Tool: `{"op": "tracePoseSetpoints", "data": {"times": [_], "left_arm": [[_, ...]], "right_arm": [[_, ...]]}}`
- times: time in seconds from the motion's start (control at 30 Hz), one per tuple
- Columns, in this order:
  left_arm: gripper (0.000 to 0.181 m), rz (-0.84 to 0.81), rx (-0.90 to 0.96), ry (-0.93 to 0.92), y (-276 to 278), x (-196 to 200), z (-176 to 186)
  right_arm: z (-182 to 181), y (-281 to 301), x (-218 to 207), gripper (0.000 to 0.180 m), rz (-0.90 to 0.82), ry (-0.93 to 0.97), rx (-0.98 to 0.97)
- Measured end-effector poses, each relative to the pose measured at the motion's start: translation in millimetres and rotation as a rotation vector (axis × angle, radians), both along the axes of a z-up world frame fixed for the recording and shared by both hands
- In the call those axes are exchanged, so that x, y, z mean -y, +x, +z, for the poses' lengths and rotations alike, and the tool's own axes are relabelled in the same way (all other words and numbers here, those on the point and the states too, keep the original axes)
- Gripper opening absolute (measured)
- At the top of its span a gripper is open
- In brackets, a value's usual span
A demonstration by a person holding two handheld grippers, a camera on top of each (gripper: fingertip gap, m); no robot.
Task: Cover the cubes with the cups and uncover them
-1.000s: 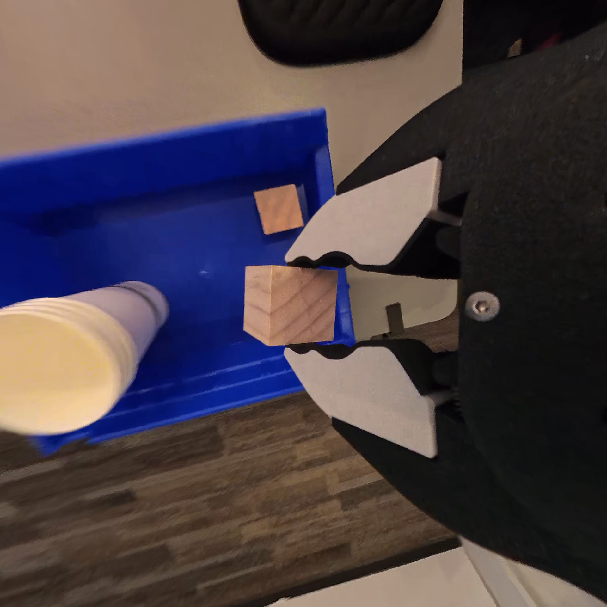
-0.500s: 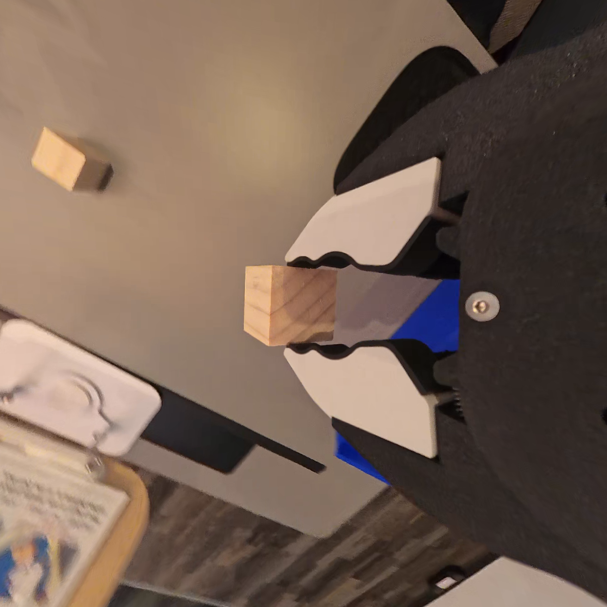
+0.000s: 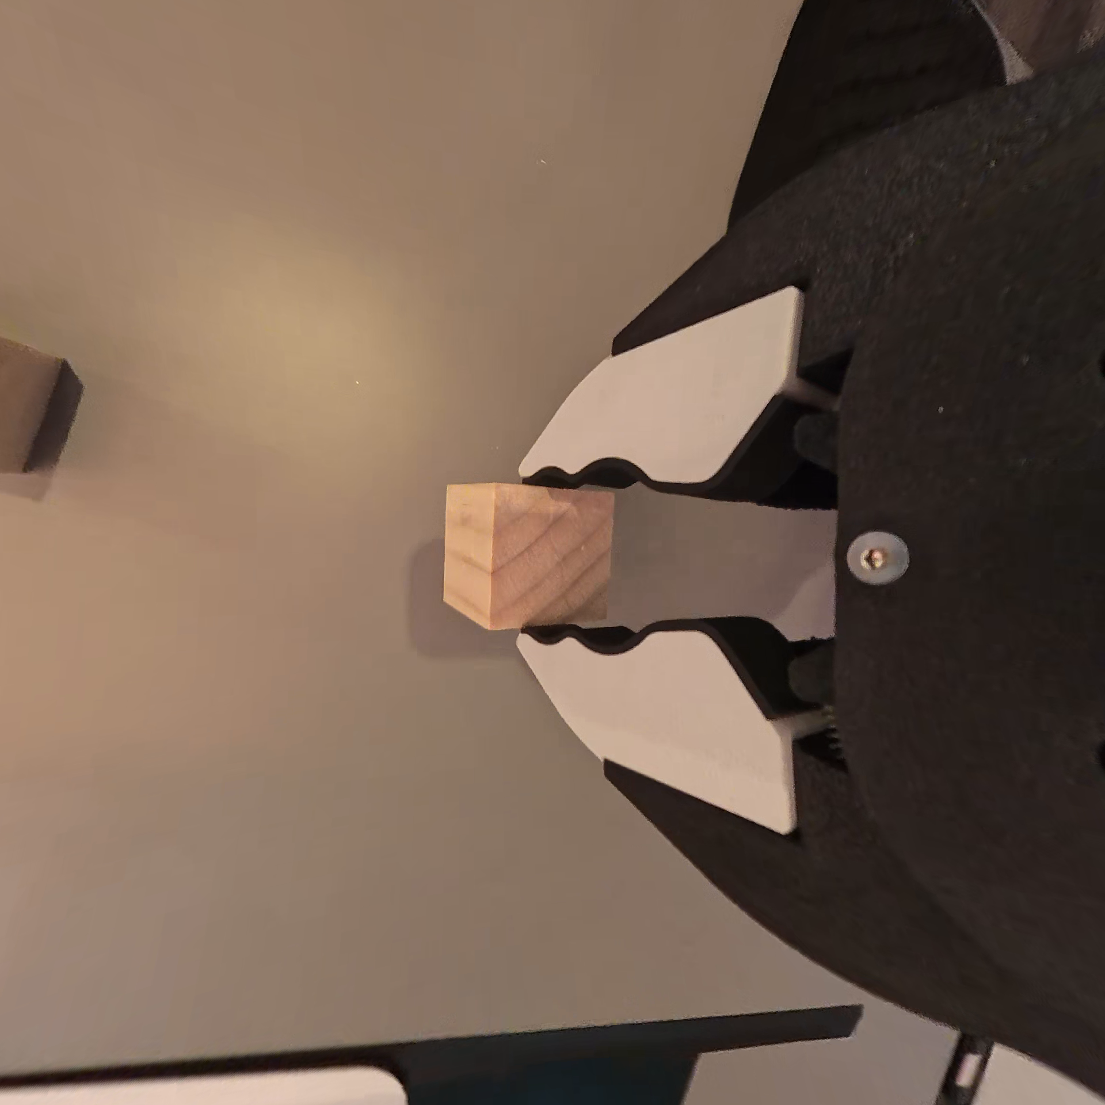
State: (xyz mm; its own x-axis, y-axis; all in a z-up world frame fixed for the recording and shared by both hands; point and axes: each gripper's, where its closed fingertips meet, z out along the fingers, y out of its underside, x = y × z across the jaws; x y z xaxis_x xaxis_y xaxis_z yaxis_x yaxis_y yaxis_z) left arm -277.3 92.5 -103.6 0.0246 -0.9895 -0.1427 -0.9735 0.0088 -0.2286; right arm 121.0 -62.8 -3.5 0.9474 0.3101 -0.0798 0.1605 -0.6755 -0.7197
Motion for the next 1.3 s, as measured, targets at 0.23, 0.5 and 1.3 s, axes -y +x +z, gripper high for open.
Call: {"op": "tracePoseSetpoints", "data": {"times": [0.23,0.5,1.3], "left_arm": [[0.043,-0.087,-0.095,-0.001,6.2,-6.5,-19.9],[0.043,-0.186,-0.166,-0.014,23.0,-2.0,-27.2],[0.062,-0.188,-0.113,-0.075,28.6,-4.7,-29.2]], "right_arm": [[1.4,-5.2,-3.1,0.044,0.027,0.005,0.01],[0.7,-3.2,-1.5,0.044,0.021,0.003,0.008],[-5.9,-1.5,-4.0,0.044,0.013,-0.033,0.013]]}}
